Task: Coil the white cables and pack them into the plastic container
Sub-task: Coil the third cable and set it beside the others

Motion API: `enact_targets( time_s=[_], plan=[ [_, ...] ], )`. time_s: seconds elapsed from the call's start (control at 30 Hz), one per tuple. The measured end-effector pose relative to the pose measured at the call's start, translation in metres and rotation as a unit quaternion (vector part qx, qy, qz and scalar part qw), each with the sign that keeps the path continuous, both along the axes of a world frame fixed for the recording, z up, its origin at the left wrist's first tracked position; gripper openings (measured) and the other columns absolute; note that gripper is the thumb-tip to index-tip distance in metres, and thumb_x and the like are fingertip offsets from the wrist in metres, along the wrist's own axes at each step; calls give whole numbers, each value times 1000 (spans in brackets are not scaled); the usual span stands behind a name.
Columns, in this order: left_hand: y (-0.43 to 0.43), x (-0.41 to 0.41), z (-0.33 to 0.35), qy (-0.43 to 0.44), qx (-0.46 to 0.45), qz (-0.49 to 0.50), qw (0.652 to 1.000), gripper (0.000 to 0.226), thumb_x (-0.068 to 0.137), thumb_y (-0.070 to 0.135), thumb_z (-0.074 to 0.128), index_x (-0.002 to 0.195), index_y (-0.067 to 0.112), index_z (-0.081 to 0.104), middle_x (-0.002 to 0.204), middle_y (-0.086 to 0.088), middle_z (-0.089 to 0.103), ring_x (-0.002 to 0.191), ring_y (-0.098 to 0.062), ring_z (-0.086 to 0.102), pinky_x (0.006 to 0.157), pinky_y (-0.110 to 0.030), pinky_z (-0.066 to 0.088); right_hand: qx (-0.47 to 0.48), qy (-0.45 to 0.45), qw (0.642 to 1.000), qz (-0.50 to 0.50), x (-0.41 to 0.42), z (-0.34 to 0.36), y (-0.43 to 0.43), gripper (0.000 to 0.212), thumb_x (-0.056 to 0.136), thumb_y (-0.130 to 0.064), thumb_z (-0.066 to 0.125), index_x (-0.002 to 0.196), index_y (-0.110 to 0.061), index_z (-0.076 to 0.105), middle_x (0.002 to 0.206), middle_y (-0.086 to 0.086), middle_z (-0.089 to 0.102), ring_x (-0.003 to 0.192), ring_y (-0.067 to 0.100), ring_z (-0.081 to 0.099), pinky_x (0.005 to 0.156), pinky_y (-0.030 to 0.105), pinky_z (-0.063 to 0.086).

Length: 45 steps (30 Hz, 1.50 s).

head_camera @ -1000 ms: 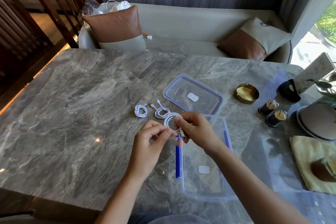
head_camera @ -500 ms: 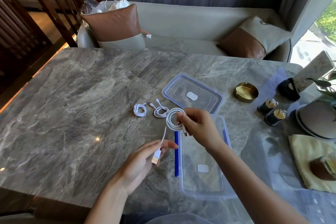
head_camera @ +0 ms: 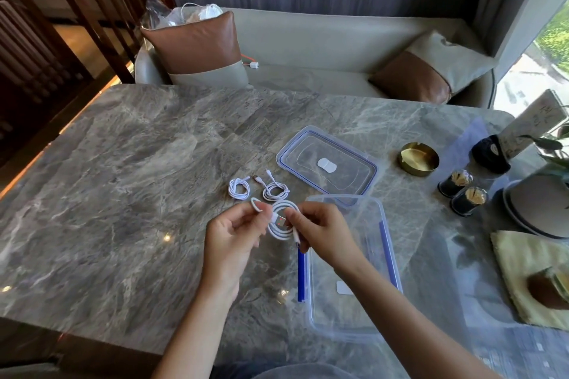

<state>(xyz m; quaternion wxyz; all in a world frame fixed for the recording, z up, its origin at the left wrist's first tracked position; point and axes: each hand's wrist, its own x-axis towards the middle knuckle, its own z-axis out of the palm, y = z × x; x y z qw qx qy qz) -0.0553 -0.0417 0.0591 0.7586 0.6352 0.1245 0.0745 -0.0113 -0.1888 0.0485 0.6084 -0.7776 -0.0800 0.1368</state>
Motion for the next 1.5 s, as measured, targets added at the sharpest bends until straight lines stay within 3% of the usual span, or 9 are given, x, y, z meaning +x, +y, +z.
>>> enact_targets(
  time_s=[0.17,0.27,0.37,0.47,0.63,0.93,1.1,1.23,1.5],
  plan=[
    [-9,2,-1,-104,373,48,921,12,75,13,74,70,19,65,74,10,54,66,-1,50,61,-11,36,41,19,999,-10,1,4,1,34,93,-21,56,67,0,64,51,7,58,45,16,55,50,26,48],
    [-13,3,1,-112,474,49,872,13,75,15,71,71,16,59,87,6,47,84,-8,49,77,-15,38,94,41,995,-9,-2,4,4,28,94,-16,54,76,2,67,61,17,56,56,20,54,55,30,53],
    [-18,3,0,-106,436,23,893,12,79,6,65,74,13,56,100,3,55,95,-6,52,85,-11,38,143,82,986,-6,-5,3,6,23,95,-14,52,84,-5,70,68,18,55,62,21,54,58,28,54],
    [-21,1,-3,-84,400,-12,913,15,84,4,59,75,14,52,81,8,62,75,-7,57,67,-21,46,161,119,980,8,-5,1,5,24,95,-17,52,86,-2,68,71,17,57,59,19,56,56,25,56],
    [-17,-2,-3,-66,440,-84,892,24,86,15,58,72,30,44,66,20,53,57,0,47,51,-10,33,129,136,982,26,-3,0,-1,34,90,-29,57,81,3,64,62,14,60,45,14,54,47,21,48],
    [-2,5,-1,-68,455,-183,869,22,85,16,58,101,30,63,88,29,61,86,7,57,69,-9,42,91,145,983,70,5,-3,-7,25,88,-29,62,82,-6,66,65,7,62,51,12,54,50,20,49],
    [-4,-4,-6,-87,291,-107,947,34,93,6,48,114,30,59,104,27,68,96,1,66,81,-12,48,185,236,953,53,13,-6,-15,19,79,-35,65,87,-19,69,69,-4,60,52,6,48,52,16,46],
    [-8,-5,-18,16,127,-134,983,29,88,1,55,105,25,53,95,7,74,81,-10,66,72,-19,49,234,284,927,70,14,-11,-18,12,81,-27,64,91,-20,68,69,-9,62,54,3,51,51,14,47],
    [10,2,-34,50,155,-167,972,16,82,4,65,83,20,66,67,12,69,64,-1,60,65,-14,47,243,284,927,26,21,-21,-12,19,76,-34,62,70,-22,75,61,-9,65,52,2,54,54,14,48]
  ],
)
